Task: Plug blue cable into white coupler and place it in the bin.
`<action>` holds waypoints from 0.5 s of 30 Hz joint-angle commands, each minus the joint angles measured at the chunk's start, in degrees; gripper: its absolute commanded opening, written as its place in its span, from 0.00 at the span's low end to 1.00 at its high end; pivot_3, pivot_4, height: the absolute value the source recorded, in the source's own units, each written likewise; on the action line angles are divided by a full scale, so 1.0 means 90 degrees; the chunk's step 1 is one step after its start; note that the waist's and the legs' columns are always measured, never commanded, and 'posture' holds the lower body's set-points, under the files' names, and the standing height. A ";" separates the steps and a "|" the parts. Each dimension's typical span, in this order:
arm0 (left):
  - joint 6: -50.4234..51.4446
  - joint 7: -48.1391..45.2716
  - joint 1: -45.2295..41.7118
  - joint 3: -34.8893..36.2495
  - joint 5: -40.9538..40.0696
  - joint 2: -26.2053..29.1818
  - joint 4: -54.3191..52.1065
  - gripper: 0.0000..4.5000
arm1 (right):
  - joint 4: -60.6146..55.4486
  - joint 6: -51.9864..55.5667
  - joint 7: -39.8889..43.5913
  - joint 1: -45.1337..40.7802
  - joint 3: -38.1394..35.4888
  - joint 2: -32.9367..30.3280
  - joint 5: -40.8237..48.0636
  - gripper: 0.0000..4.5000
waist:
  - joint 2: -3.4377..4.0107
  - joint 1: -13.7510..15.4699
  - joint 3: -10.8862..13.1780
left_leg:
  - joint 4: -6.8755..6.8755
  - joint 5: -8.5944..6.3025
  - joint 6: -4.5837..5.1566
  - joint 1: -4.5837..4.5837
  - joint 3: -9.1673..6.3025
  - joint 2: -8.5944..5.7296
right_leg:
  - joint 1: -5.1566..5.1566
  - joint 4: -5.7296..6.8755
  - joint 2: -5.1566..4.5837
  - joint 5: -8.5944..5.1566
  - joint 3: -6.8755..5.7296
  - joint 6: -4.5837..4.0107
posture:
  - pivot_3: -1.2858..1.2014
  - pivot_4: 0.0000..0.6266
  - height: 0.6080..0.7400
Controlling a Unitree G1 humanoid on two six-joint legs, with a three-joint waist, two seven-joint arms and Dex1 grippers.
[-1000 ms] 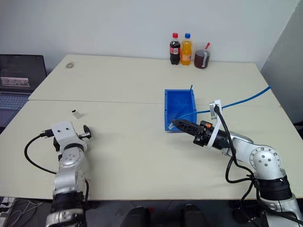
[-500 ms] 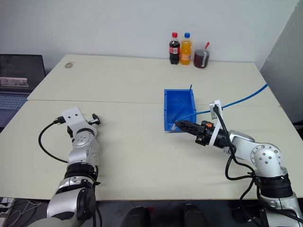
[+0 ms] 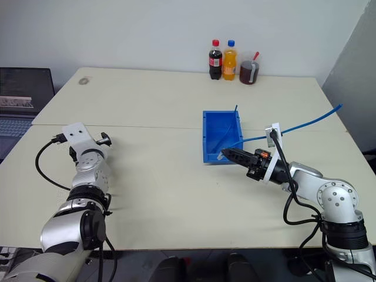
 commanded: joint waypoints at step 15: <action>0.0040 0.0142 -0.0124 0.0033 -0.0156 0.0136 0.0064 0.29 | -0.0208 0.0012 -0.0017 0.0022 -0.0271 0.0007 0.0020 0.04 | -0.0004 0.0001 0.0002 | 0.0001 0.0000 0.0000 0.0000 -0.0001 0.0000 | 0.0000 0.0002 0.0000 0.0000 -0.0001 -0.0001 | 0.52 0.24 1.00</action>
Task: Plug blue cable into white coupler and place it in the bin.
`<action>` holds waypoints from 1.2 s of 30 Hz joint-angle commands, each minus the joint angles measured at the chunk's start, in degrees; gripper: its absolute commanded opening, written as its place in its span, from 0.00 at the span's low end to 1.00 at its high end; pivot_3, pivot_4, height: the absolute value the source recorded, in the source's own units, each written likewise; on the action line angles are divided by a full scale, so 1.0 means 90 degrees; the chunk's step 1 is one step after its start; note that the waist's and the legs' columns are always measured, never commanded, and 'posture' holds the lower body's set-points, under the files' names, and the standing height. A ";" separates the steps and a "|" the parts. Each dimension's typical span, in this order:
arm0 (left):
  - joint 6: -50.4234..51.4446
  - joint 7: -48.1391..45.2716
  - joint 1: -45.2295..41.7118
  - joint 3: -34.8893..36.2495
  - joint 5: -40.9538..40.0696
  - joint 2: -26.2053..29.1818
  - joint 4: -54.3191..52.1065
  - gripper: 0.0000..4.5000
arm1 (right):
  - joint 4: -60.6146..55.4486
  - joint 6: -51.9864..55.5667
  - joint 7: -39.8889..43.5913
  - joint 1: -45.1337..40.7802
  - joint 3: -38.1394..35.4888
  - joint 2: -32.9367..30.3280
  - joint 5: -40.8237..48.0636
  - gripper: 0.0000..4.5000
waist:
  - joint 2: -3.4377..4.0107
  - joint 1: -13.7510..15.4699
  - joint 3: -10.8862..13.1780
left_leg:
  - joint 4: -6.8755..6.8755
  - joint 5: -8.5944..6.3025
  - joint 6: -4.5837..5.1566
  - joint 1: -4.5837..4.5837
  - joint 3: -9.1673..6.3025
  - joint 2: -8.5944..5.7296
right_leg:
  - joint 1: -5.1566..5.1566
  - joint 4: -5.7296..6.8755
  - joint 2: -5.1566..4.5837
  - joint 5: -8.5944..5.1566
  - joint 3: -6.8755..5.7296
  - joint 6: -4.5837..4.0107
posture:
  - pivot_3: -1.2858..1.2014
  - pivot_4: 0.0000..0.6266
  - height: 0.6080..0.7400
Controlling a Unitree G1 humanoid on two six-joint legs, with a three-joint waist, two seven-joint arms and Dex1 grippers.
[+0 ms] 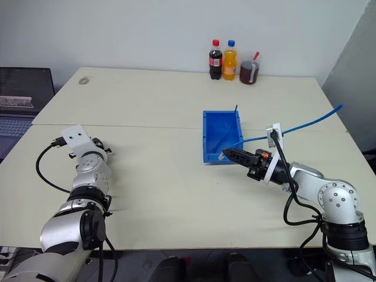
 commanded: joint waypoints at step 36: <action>0.0673 -1.0442 0.1064 -0.4175 -0.0467 0.0161 -0.4401 0.17 | -0.0325 0.0036 0.1853 -0.0628 0.0083 -0.0960 -0.2288 0.04 | 0.0033 -0.0014 0.0008 | 0.0001 0.0001 0.0001 -0.0007 -0.0003 0.0005 | -0.0021 0.0013 0.0020 -0.0007 0.0009 -0.0016 | 0.52 0.24 1.00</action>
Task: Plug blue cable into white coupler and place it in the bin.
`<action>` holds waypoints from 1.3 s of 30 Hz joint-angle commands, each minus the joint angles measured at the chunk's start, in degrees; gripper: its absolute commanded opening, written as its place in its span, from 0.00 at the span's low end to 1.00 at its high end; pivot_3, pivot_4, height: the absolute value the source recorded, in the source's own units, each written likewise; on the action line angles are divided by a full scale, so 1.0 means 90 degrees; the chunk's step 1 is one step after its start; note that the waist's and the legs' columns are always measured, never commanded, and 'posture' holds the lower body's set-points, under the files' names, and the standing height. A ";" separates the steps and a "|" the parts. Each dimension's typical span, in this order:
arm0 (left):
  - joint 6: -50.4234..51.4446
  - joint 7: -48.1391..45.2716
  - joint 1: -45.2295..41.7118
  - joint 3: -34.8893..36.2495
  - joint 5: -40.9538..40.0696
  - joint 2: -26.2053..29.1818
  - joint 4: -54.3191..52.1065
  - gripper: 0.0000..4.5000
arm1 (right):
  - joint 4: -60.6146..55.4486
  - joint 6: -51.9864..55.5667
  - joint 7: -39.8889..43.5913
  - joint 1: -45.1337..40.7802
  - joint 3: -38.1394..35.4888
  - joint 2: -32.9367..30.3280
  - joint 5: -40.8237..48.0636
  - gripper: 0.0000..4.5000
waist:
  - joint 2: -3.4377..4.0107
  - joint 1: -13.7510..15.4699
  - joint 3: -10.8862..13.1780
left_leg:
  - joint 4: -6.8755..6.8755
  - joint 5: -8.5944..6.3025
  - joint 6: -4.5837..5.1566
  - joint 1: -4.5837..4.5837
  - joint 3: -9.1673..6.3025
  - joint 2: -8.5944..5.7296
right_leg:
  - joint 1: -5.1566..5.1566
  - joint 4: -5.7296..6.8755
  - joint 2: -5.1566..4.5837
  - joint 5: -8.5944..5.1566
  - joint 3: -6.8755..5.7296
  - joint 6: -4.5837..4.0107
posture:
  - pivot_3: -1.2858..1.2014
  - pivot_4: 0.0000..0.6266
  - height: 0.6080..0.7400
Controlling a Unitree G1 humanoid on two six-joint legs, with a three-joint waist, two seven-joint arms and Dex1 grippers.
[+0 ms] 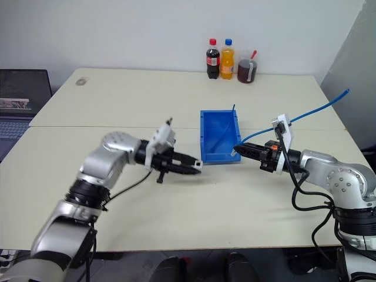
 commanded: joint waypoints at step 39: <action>-0.2256 0.0685 0.0726 -0.0043 0.0908 -0.0786 0.1358 0.17 | -0.0513 -0.2839 0.1298 0.0867 0.2373 0.1330 -0.4384 0.04 | -0.0003 0.0016 -0.0004 | 0.0023 0.0000 0.0001 -0.0005 -0.0004 -0.0005 | 0.0007 0.0001 -0.0002 0.0004 -0.0006 0.0009 | 0.52 0.24 1.00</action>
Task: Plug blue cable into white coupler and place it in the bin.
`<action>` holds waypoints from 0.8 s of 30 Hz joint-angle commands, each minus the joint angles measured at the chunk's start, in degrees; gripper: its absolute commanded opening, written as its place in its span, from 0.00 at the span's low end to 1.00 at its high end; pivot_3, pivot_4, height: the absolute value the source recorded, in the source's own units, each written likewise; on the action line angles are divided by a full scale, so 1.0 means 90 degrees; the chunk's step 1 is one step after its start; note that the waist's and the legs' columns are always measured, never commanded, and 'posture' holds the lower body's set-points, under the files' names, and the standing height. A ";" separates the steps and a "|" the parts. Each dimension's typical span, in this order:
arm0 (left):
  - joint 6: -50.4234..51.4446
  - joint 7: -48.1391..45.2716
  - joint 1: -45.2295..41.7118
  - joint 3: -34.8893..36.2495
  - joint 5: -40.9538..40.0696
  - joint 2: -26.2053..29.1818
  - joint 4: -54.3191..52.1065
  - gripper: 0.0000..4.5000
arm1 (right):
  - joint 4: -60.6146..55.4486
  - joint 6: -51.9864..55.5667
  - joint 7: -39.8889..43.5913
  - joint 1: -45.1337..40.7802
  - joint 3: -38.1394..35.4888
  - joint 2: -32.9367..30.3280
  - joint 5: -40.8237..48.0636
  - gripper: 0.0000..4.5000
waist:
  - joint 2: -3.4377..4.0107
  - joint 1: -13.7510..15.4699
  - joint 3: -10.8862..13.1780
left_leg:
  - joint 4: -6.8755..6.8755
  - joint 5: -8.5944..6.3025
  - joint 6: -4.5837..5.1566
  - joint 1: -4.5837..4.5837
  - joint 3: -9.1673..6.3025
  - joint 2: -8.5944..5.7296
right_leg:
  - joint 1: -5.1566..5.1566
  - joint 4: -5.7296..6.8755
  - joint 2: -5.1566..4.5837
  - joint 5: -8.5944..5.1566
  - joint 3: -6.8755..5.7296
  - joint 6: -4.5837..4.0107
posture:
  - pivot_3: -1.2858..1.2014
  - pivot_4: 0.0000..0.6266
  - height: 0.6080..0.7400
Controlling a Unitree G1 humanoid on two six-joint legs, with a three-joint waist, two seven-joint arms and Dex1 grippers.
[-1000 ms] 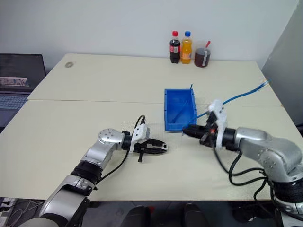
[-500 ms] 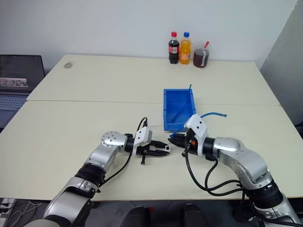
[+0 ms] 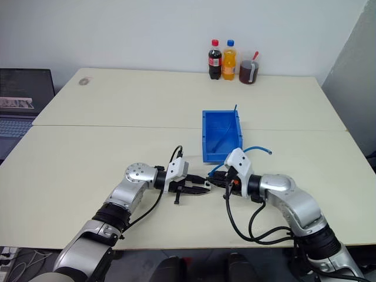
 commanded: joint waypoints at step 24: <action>-0.0033 -0.0124 0.0105 -0.0058 0.0116 0.0064 -0.0023 0.17 | 0.1056 -0.1231 0.1143 -0.0390 0.0747 -0.0167 -0.1514 0.04 | 0.0004 -0.0016 -0.0018 | -0.0006 0.0000 0.0000 0.0045 0.0008 0.0001 | 0.0030 0.0003 0.0002 -0.0001 0.0009 0.0000 | 0.52 0.24 1.00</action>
